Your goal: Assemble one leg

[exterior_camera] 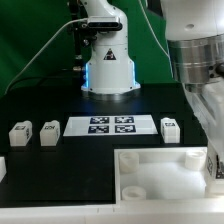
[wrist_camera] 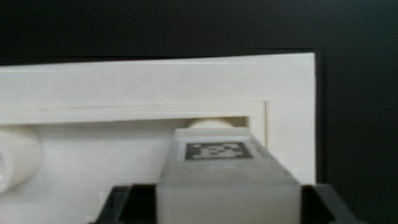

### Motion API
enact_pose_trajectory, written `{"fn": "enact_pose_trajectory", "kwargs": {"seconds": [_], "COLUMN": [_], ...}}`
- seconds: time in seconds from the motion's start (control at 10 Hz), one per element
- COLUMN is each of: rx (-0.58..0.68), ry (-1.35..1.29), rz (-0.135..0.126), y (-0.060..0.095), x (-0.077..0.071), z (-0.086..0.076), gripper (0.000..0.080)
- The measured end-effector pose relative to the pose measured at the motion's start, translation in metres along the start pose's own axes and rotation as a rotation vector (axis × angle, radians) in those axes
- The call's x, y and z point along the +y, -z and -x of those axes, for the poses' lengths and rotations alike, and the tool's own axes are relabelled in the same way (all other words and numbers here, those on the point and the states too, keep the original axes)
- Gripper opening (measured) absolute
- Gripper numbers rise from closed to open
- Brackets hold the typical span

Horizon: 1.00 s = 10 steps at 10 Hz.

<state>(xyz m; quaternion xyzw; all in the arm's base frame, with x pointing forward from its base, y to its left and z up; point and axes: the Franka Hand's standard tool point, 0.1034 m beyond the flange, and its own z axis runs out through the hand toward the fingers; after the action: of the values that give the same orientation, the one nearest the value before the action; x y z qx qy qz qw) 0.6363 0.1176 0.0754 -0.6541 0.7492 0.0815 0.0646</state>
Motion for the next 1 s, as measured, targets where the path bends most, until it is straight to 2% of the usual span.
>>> {"fn": "enact_pose_trajectory", "kwargs": {"seconds": [0.1,0.3,0.4,0.5,0.6,0.7,1.0], "rx": [-0.021,-0.018,-0.019,-0.014,-0.012,0.017,0.038], "ry": [-0.149,-0.036,-0.03,0.087,0.24,0.388,0.766], "rz": [-0.031,-0.029,-0.028,-0.024,-0.011,0.018,0.029], "y": [-0.0004,-0.0009,-0.0013,-0.0021,-0.003,-0.0036,-0.0041], "x": [0.0,0.0014,0.0019,0.0032,0.0054,0.0074,0.007], "z": [-0.0002,0.0003,0.0013,0.002,0.0014,0.004,0.0066], "gripper": [0.0294,0.0294,0.0528,0.0528,0.0626,0.0643,0.0648]}}
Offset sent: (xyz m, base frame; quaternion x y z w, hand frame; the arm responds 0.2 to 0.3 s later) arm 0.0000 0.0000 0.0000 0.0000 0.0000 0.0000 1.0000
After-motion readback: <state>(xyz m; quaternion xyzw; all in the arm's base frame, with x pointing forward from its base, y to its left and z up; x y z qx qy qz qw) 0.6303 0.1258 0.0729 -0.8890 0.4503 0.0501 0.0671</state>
